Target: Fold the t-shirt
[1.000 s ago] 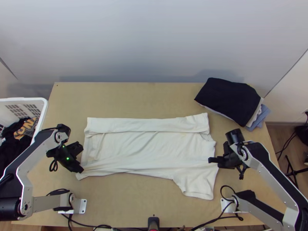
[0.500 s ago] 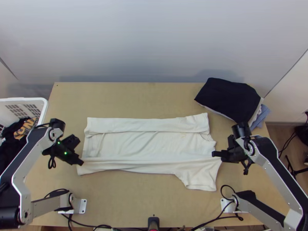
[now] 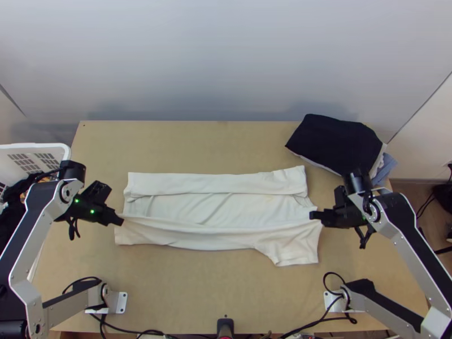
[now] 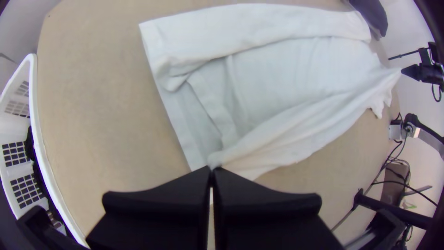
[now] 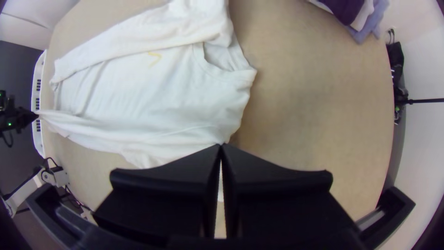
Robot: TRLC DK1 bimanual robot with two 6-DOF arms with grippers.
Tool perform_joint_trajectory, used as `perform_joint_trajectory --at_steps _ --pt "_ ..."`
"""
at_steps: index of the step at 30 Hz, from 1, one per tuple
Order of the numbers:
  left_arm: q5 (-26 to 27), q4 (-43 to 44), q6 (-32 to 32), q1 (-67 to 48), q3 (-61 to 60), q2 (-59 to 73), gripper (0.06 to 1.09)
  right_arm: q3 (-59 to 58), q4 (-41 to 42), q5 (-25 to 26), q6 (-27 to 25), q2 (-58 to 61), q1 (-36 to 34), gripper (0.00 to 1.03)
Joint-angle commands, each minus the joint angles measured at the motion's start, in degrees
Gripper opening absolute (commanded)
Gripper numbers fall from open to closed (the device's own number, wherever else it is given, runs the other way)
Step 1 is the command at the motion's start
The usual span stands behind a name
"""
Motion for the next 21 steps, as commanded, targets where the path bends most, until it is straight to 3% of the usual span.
perform_joint_trajectory --at_steps 1,21 --pt "0.51 3.93 -1.74 1.44 2.95 2.96 0.1 5.18 2.42 -0.04 0.14 4.24 -1.13 0.03" --pt "0.51 10.17 -11.67 -1.99 26.51 24.93 0.1 29.44 4.79 0.04 -1.44 28.14 -3.15 0.03"
